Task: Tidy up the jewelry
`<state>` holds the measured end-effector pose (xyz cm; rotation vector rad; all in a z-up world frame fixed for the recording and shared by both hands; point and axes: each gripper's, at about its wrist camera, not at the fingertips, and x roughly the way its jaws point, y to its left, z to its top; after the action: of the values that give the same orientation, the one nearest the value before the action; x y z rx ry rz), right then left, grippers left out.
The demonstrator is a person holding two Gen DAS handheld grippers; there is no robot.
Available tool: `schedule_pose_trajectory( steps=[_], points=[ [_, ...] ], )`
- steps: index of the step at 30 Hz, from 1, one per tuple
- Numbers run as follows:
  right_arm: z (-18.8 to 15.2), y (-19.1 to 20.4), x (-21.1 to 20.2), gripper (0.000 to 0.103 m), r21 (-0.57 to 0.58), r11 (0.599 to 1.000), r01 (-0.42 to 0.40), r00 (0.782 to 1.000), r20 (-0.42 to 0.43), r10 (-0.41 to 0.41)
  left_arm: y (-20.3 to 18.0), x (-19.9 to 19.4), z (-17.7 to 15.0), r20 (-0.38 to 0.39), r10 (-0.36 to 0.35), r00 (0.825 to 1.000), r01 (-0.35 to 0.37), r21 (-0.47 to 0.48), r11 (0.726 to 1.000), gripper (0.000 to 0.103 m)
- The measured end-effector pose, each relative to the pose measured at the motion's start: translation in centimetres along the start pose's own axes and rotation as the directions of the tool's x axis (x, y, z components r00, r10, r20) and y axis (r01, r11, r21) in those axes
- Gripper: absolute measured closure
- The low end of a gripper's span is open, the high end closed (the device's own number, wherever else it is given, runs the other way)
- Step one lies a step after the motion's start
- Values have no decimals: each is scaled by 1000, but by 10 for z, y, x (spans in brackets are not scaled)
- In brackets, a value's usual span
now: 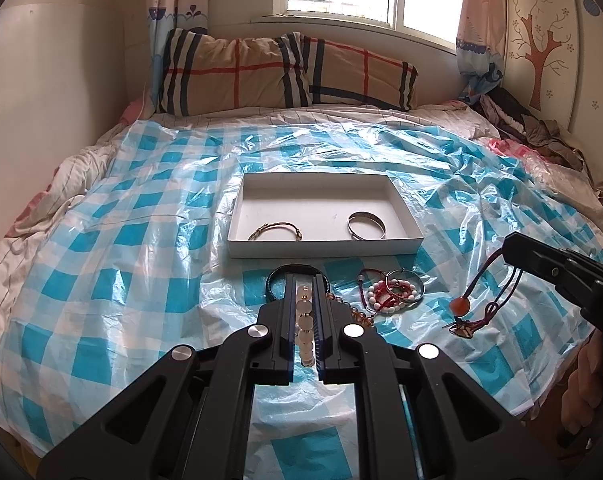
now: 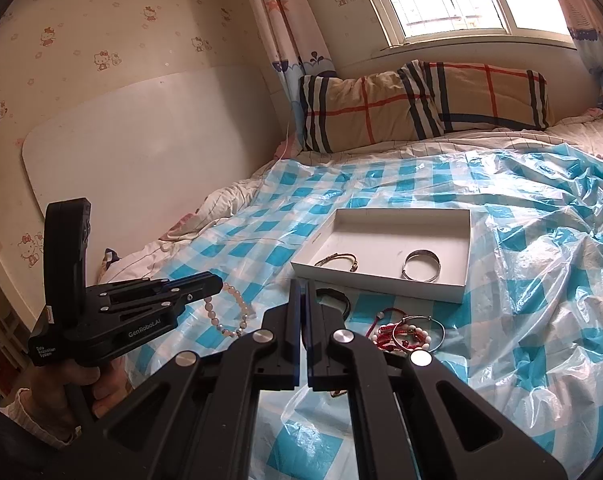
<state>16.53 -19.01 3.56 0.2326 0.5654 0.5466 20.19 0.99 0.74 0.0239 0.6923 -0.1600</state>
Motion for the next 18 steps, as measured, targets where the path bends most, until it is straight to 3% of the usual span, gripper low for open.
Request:
schedule_pose_trajectory(
  steps=[18],
  points=[
    [0, -1, 3, 100, 0, 1000, 1, 1000, 0, -1, 0, 2, 0, 1, 0, 1000, 0, 0, 1000, 96]
  ],
)
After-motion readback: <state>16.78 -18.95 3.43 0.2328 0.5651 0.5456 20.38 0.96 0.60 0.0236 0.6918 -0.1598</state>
